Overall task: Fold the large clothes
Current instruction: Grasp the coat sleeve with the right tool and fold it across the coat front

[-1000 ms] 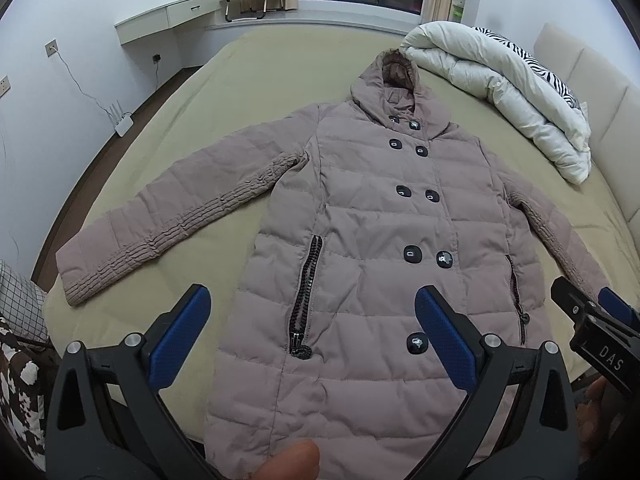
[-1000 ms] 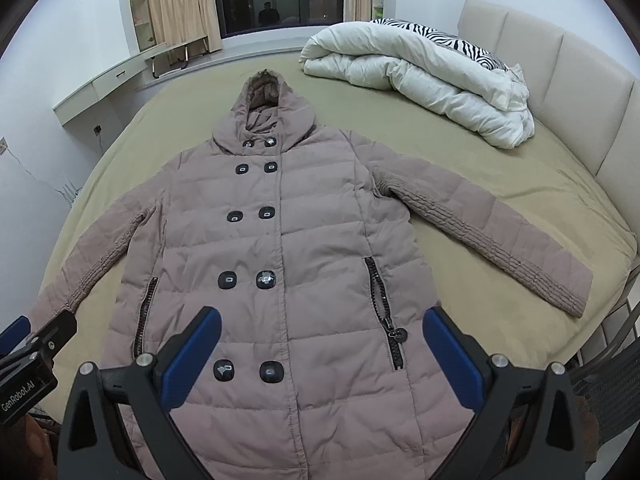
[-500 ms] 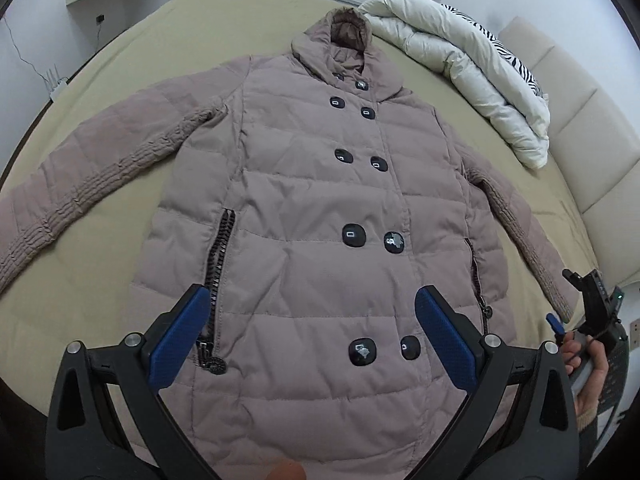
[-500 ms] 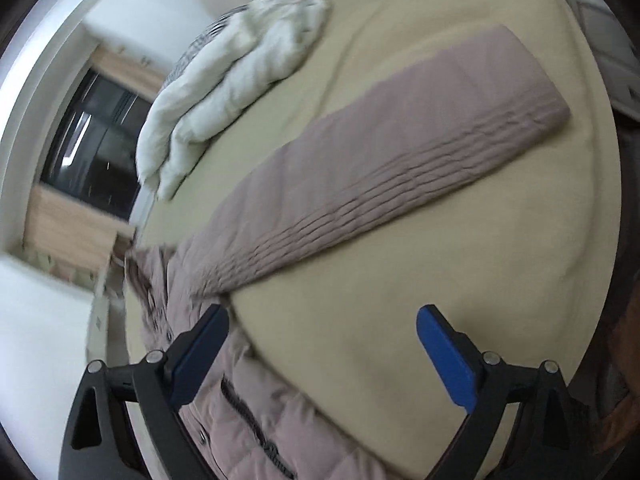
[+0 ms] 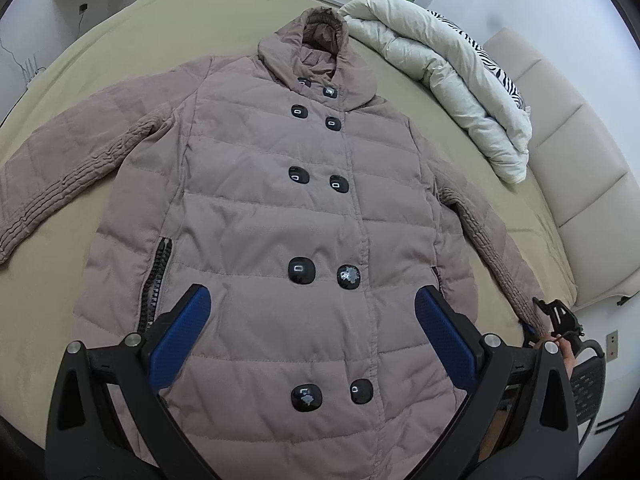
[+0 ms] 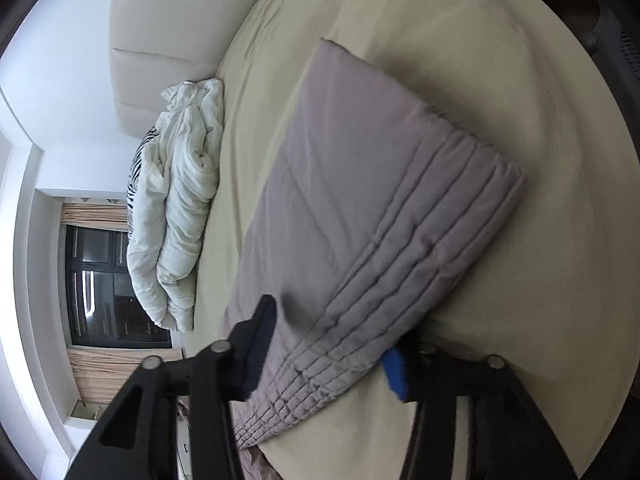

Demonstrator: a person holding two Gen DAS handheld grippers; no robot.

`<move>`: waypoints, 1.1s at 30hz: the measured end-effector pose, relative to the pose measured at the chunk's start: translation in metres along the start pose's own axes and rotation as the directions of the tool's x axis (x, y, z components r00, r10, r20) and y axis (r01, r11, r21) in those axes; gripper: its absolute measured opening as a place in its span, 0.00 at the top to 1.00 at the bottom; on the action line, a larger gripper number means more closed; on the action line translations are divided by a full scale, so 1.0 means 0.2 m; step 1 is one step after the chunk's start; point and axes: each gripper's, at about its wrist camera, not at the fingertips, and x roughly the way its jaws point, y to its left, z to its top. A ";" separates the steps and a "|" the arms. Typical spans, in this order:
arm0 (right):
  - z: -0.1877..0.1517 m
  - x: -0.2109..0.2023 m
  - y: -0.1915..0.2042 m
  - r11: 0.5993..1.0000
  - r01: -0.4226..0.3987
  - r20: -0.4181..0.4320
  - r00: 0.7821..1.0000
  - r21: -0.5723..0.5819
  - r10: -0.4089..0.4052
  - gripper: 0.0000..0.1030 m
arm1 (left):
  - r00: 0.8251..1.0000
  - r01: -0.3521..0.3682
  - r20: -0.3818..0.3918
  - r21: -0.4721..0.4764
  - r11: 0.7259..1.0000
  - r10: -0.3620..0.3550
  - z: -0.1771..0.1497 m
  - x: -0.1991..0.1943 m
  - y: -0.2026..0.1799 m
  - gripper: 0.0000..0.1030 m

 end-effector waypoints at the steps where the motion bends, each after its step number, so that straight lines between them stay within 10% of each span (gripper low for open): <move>1: 0.02 0.04 0.02 1.000 0.011 0.002 1.000 -0.005 -0.011 0.67 | 1.000 0.010 0.002 0.003 1.000 -0.010 0.01 0.00 -0.01 0.00; 6: -0.01 0.05 0.31 0.966 0.086 0.065 0.995 -0.244 -0.073 0.85 | 0.998 0.054 0.012 0.022 0.998 -0.055 0.08 0.02 -0.03 0.04; 9: -0.14 0.04 0.62 0.870 0.102 0.104 0.993 -0.482 -0.059 0.87 | 0.996 0.085 0.025 0.002 0.996 -0.085 0.13 0.02 0.00 0.04; 17: -1.20 0.28 1.31 0.323 -0.143 -0.149 0.989 -0.935 0.007 0.87 | 0.986 0.159 0.080 -0.146 0.976 -0.149 0.33 0.07 0.27 0.04; 21: -1.76 0.48 1.25 0.142 -0.243 -0.260 0.959 -0.960 -0.114 0.78 | 0.976 0.215 0.082 -0.246 0.945 -0.201 0.41 0.15 0.46 0.04; 25: -2.05 0.65 1.01 0.105 -0.289 -0.307 0.913 -0.951 -0.267 0.48 | 0.958 0.280 0.041 -0.340 0.898 -0.283 0.44 0.31 0.58 0.04; 28: -2.10 0.62 0.97 0.076 -0.318 -0.327 0.924 -0.945 -0.197 0.04 | 0.945 0.300 -0.003 -0.394 0.869 -0.327 0.45 0.47 0.61 0.04; 33: -2.04 0.46 0.93 0.129 -0.363 -0.382 0.907 -0.923 -0.180 0.00 | 0.921 0.326 -0.079 -0.378 0.866 -0.381 0.51 0.71 0.45 0.04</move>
